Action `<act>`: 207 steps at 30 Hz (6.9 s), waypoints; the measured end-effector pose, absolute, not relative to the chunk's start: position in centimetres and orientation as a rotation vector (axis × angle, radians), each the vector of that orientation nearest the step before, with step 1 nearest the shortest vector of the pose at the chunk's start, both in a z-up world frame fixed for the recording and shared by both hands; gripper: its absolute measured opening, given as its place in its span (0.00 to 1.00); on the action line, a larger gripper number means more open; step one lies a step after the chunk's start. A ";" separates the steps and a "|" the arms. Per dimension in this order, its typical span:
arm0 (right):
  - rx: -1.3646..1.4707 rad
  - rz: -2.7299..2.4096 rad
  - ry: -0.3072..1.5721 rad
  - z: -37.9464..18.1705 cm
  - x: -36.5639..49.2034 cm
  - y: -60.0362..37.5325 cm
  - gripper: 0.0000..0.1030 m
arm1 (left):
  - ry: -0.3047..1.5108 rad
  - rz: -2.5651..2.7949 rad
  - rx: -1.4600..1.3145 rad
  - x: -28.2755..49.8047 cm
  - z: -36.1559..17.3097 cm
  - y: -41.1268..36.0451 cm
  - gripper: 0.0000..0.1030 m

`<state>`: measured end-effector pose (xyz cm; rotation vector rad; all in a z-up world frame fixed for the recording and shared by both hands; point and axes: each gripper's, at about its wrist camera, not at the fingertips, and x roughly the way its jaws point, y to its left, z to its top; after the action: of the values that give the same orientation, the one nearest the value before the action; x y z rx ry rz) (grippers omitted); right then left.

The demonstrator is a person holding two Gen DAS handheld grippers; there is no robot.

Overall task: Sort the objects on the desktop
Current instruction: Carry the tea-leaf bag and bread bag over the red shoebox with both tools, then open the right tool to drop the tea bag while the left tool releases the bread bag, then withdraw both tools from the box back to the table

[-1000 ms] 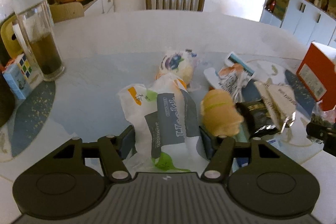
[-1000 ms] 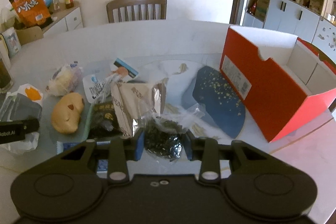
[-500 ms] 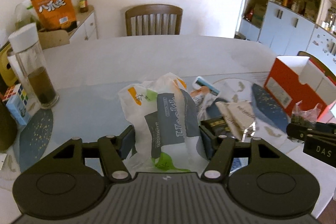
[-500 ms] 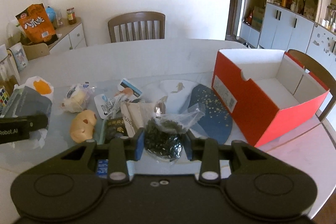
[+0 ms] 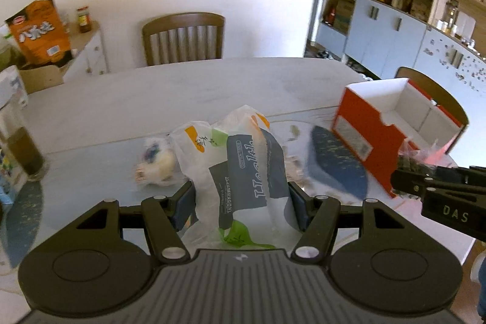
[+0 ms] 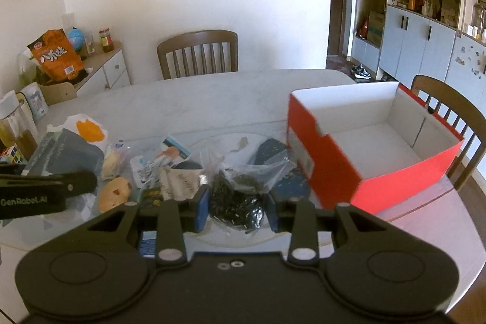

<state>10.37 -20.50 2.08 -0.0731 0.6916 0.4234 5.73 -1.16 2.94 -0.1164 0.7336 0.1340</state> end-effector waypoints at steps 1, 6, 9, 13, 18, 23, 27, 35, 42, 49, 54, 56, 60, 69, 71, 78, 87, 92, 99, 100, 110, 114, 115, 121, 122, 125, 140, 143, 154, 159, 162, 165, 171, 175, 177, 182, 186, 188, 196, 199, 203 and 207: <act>-0.074 0.424 0.689 2.3 10.7 -21.1 0.35 | 0.734 0.128 -0.115 6.1 3.0 -2.0 0.62; -0.081 0.443 0.680 3.0 12.6 -24.1 0.35 | 0.732 0.105 -0.106 8.4 3.5 -6.0 0.62; -0.081 0.450 0.673 3.3 14.1 -26.1 0.35 | 0.728 0.091 -0.100 9.9 3.8 -8.4 0.62; -0.074 0.453 0.668 3.4 16.1 -28.8 0.35 | 0.724 0.078 -0.092 12.0 4.0 -11.7 0.62; -0.066 0.455 0.670 3.6 18.1 -31.7 0.35 | 0.725 0.061 -0.087 14.2 4.1 -15.3 0.62; -0.055 0.456 0.671 3.5 20.0 -34.4 0.35 | 0.725 0.037 -0.070 16.1 4.4 -18.6 0.62; -0.053 0.470 0.673 3.3 21.3 -36.0 0.35 | 0.735 0.020 -0.054 17.7 4.3 -20.8 0.62; -0.056 0.470 0.686 2.5 24.2 -38.2 0.35 | 0.774 -0.018 -0.023 21.5 3.4 -24.0 0.62; -0.091 0.478 0.712 1.3 27.2 -39.0 0.35 | 0.834 -0.064 0.019 25.0 1.6 -26.2 0.62; -0.117 0.479 0.739 -0.1 29.7 -39.3 0.35 | 0.894 -0.092 0.047 28.0 -0.1 -27.4 0.62; -0.143 0.494 0.777 -1.1 31.3 -39.3 0.35 | 0.944 -0.126 0.079 29.9 -1.3 -28.0 0.62; -0.143 0.499 0.808 -1.6 32.2 -39.2 0.35 | 0.968 -0.127 0.089 30.9 -1.8 -28.1 0.62; -0.171 0.517 0.843 -2.6 33.2 -38.8 0.35 | 1.010 -0.133 0.099 32.4 -2.8 -28.3 0.62; -0.277 0.553 0.894 -4.7 35.9 -38.6 0.35 | 1.114 -0.147 0.158 35.2 -5.6 -28.5 0.62; -0.312 0.581 0.919 -5.1 36.3 -38.4 0.35 | 1.140 -0.158 0.180 35.6 -6.1 -28.7 0.62; -0.423 0.648 0.975 -6.1 36.8 -36.8 0.35 | 1.237 -0.184 0.209 36.4 -7.7 -28.5 0.62; -0.483 0.672 1.025 -6.8 37.0 -35.7 0.36 | 1.319 -0.203 0.250 36.5 -8.8 -28.8 0.63; -0.483 0.676 1.028 -6.8 36.7 -35.6 0.40 | 1.343 -0.209 0.267 36.2 -9.1 -28.9 0.65; -0.477 0.677 1.014 -6.3 37.3 -36.1 0.56 | 1.318 -0.200 0.263 36.1 -7.8 -28.6 0.82; -0.473 0.678 1.011 -6.1 37.4 -36.2 0.57 | 1.314 -0.199 0.260 35.9 -7.7 -28.5 0.82; -0.447 0.676 0.971 -4.4 36.9 -37.3 0.67 | 1.249 -0.182 0.239 34.3 -5.3 -29.0 0.84; -0.415 0.685 0.955 -3.4 36.6 -37.7 0.69 | 1.212 -0.179 0.221 33.7 -3.9 -28.9 0.89; -0.411 0.688 0.950 -3.1 36.5 -37.7 0.70 | 1.204 -0.181 0.215 33.7 -3.7 -29.0 0.90; -0.371 0.703 0.927 -1.9 35.8 -38.1 0.72 | 1.127 -0.196 0.160 33.0 -2.2 -28.3 0.96; -0.360 0.705 0.921 -1.6 35.7 -38.3 0.72 | 1.116 -0.200 0.143 32.8 -1.7 -28.0 0.97; -0.336 0.723 0.895 -0.3 35.3 -38.6 0.75 | 1.084 -0.196 0.111 32.2 -1.4 -27.6 0.98; -0.226 0.765 0.835 2.0 32.3 -38.4 0.77 | 0.986 -0.118 0.063 28.3 0.3 -26.5 0.98; -0.203 0.769 0.819 2.6 31.5 -38.4 0.77 | 0.960 -0.083 0.050 27.0 0.6 -26.1 0.98; -0.172 0.744 0.779 3.3 27.5 -36.7 0.77 | 0.830 0.029 -0.002 21.1 2.9 -22.9 0.98; -0.158 0.739 0.765 3.8 25.1 -35.1 0.77 | 0.769 0.036 0.019 18.0 3.5 -21.6 0.98; -0.155 0.736 0.760 4.0 23.8 -33.9 0.77 | 0.746 0.042 0.028 16.2 3.8 -20.1 0.98; -0.151 0.733 0.750 4.2 22.5 -32.6 0.78 | 0.729 0.063 0.022 14.7 4.0 -18.2 0.98; -0.155 0.742 0.731 4.2 19.8 -29.1 0.78 | 0.715 0.108 0.005 11.7 3.5 -14.2 0.98; -0.149 0.752 0.726 3.9 18.4 -27.1 0.78 | 0.716 0.127 0.000 10.0 2.8 -11.9 0.98; -0.151 0.756 0.730 3.5 17.9 -25.9 0.78 | 0.714 0.133 -0.003 9.3 2.5 -11.0 0.98; -0.153 0.762 0.743 2.5 16.9 -23.5 0.78 | 0.712 0.139 -0.013 7.6 1.3 -8.8 0.98; -0.164 0.773 0.756 1.6 16.2 -21.8 0.78 | 0.723 0.148 -0.036 6.9 0.1 -7.3 1.00; -0.172 0.779 0.755 1.2 15.8 -21.1 0.78 | 0.728 0.157 -0.042 6.5 -0.5 -6.6 1.00; -0.201 0.789 0.763 -0.3 14.9 -18.6 0.78 | 0.759 0.199 -0.058 5.4 -3.2 -4.9 1.00; -0.210 0.793 0.768 -1.0 14.8 -17.9 0.78 | 0.769 0.217 -0.063 5.2 -4.2 -4.4 1.00; -0.223 0.794 0.778 -2.0 14.9 -16.9 0.78 | 0.784 0.245 -0.069 5.2 -5.6 -4.1 1.00; -0.242 0.795 0.785 -3.0 15.1 -16.0 0.78 | 0.801 0.261 -0.076 5.3 -7.0 -3.8 1.00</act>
<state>15.12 -15.97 -3.05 -0.2416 0.7847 0.7951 5.27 -3.84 -6.99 -0.0760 0.8013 0.2606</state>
